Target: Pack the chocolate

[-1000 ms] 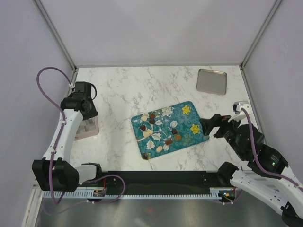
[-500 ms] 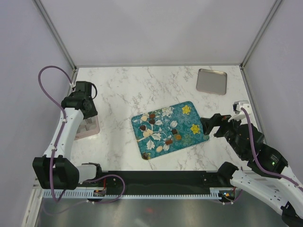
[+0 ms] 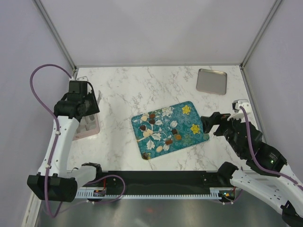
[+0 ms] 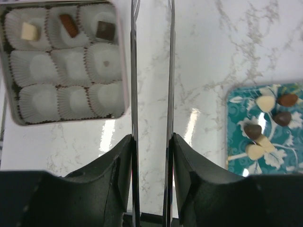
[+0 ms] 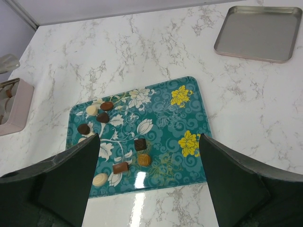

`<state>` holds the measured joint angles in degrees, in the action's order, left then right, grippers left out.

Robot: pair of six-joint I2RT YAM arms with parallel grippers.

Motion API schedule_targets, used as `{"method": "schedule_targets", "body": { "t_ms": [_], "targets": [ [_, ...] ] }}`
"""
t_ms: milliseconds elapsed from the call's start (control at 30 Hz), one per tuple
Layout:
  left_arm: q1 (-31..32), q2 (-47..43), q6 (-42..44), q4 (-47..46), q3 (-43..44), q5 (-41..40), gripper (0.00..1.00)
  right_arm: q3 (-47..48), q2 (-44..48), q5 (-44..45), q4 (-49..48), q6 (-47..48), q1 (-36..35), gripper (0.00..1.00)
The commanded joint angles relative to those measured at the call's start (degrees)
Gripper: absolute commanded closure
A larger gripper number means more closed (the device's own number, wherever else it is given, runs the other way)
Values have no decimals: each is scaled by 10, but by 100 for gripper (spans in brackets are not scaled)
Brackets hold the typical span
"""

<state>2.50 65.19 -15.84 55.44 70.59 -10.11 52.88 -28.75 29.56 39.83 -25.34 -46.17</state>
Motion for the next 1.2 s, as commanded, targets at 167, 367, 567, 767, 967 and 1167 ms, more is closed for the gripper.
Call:
{"method": "schedule_targets", "body": {
  "t_ms": [167,367,567,767,967,1167],
  "targets": [
    [216,-25,-11,-7,1,48,57,39,-36,47,-5,13,-1,6],
    [376,-7,-48,-35,-5,35,56,46,-46,41,-6,-9,-1,6],
    [449,36,-60,-63,-44,24,55,49,-53,37,-5,-22,-2,7],
    [475,52,-75,-75,-65,1,54,64,-62,41,1,-18,-1,7],
    [478,50,-75,-76,-66,-10,52,62,-60,40,1,-17,-1,7],
    [479,47,-75,-77,-67,-25,51,58,-56,43,1,-16,-1,7]
  ]
}}
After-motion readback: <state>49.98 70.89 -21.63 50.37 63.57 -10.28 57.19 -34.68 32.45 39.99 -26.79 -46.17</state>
